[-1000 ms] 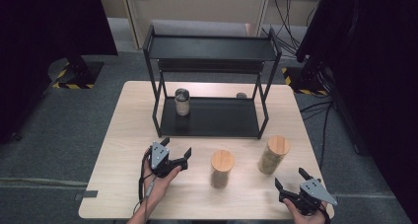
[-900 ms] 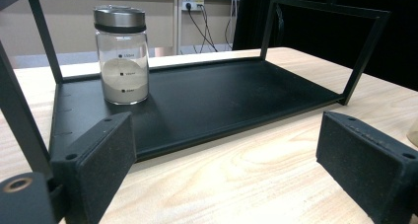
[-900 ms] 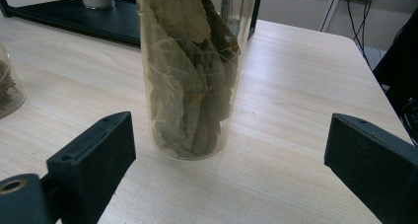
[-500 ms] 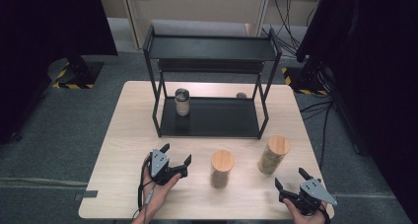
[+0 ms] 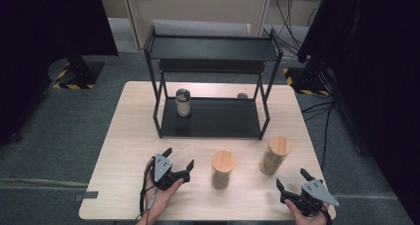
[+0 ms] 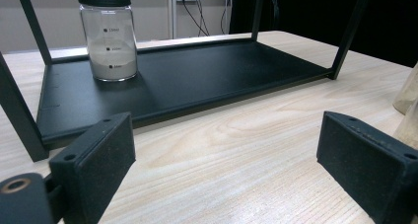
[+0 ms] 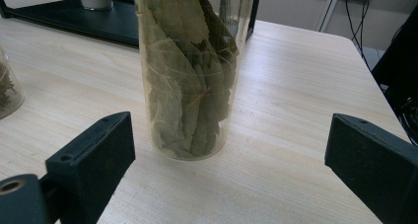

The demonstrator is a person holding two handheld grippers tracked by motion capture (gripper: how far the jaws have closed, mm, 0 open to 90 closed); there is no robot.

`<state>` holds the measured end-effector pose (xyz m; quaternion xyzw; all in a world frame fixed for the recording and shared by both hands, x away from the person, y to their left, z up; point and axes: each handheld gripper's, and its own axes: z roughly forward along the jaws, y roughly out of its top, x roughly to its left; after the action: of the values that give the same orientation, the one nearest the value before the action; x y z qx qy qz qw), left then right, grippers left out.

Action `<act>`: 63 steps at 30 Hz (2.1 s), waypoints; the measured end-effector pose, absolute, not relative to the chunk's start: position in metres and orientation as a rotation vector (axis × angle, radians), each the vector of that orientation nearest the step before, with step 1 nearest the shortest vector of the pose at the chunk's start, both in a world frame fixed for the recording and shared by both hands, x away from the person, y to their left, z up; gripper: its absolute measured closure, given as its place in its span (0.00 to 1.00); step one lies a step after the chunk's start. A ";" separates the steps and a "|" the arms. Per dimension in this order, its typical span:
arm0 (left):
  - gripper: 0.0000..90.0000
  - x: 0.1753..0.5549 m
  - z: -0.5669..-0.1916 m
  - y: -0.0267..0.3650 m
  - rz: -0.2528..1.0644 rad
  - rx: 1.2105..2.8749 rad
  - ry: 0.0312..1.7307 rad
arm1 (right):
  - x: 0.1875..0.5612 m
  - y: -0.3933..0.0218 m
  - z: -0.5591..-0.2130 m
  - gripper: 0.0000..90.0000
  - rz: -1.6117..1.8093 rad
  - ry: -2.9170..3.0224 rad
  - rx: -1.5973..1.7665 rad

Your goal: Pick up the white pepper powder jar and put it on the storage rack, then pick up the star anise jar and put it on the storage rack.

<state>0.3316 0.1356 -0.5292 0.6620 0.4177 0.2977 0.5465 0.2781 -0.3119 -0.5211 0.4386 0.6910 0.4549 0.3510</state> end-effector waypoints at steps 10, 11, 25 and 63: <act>0.08 0.331 -0.529 0.136 0.702 1.564 0.990 | 0.279 -0.312 -0.521 0.05 1.178 1.790 1.139; 0.08 0.331 -0.529 0.136 0.702 1.564 0.990 | 0.279 -0.312 -0.521 0.05 1.177 1.791 1.139; 0.07 0.331 -0.529 0.136 0.702 1.565 0.988 | 0.275 -0.309 -0.521 0.05 1.202 1.775 1.128; 0.07 0.331 -0.529 0.135 0.703 1.572 0.981 | 0.248 -0.209 -0.495 0.07 1.444 1.848 0.942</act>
<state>0.3310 0.1353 -0.5292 0.6635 0.4142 0.2967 0.5478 0.2478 -0.2094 -0.4952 0.3551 0.6970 0.5446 0.3024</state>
